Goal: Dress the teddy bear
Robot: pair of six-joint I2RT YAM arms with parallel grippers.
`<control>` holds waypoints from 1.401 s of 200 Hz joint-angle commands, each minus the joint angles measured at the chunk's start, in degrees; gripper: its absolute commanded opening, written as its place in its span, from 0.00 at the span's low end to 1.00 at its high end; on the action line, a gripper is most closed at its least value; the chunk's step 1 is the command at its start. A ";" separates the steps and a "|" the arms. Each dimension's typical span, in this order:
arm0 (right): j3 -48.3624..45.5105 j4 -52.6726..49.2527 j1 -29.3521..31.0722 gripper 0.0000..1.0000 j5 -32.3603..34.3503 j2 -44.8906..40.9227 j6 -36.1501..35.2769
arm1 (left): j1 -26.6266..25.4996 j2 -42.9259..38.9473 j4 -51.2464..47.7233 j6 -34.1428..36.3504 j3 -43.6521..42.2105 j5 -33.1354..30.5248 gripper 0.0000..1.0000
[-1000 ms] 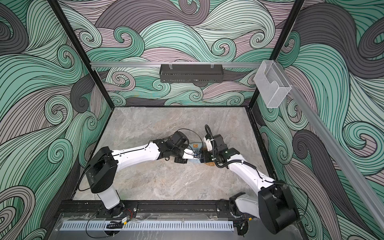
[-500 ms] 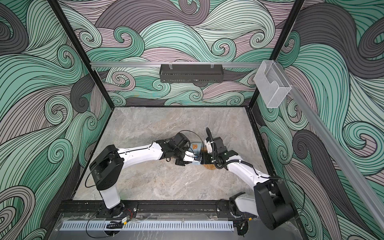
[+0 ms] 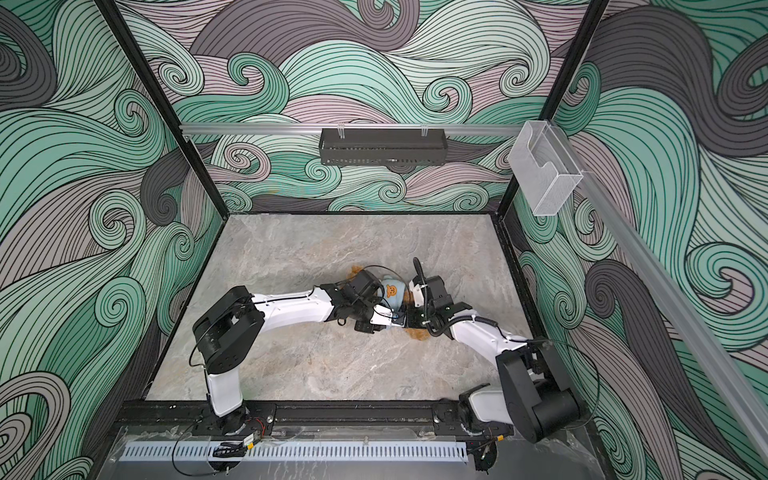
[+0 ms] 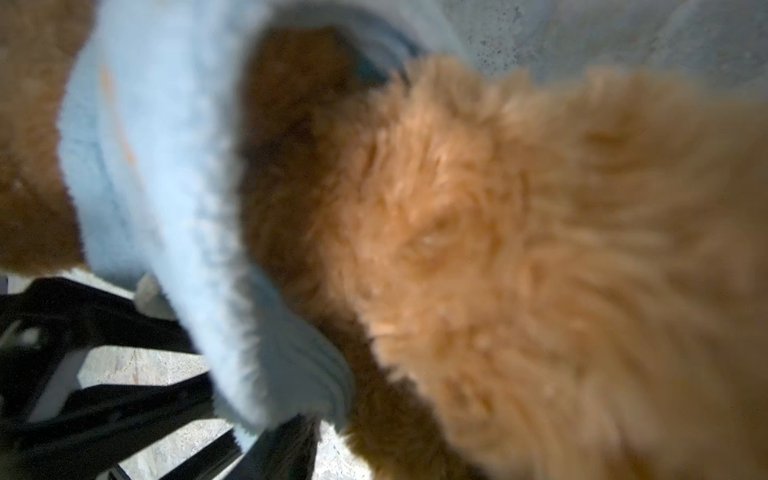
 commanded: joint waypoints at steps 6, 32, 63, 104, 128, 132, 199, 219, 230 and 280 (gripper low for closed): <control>-1.02 1.29 -1.29 0.58 -4.05 0.17 0.55 | -0.64 2.96 6.93 -1.26 -1.46 -3.32 0.20; -2.07 1.63 -3.99 0.58 -6.04 -1.65 0.21 | -0.64 3.20 9.70 -2.59 -2.60 -5.51 0.03; -1.48 -0.71 -6.01 0.62 -7.29 -4.52 -1.13 | -0.05 0.86 11.25 -5.72 -3.86 -5.27 0.00; -0.53 -2.16 -5.93 0.79 -4.76 -11.94 -6.34 | 4.82 -5.54 9.12 -11.37 -6.92 1.03 0.00; -0.06 -1.38 -4.86 0.82 -3.88 -12.20 -8.46 | 7.61 -8.81 6.71 -12.86 -7.99 4.25 0.00; 0.09 -1.33 -4.53 0.82 -3.73 -11.86 -8.73 | 8.04 -9.38 6.27 -12.99 -8.21 4.78 0.00; 0.18 7.80 0.41 0.85 2.03 -8.37 -12.38 | 12.84 -17.90 2.93 -13.60 -10.92 9.69 0.00; -2.76 15.32 0.37 0.87 0.96 -7.19 -13.18 | 13.84 -19.01 3.40 -14.26 -11.75 11.27 0.00; -3.83 19.65 0.44 0.88 -0.46 -5.94 -12.89 | 14.08 -19.27 3.33 -14.40 -11.89 11.50 0.00; -2.82 18.57 -0.83 0.86 4.39 -4.77 -12.35 | 14.37 -22.03 4.23 -17.89 -11.97 12.48 0.11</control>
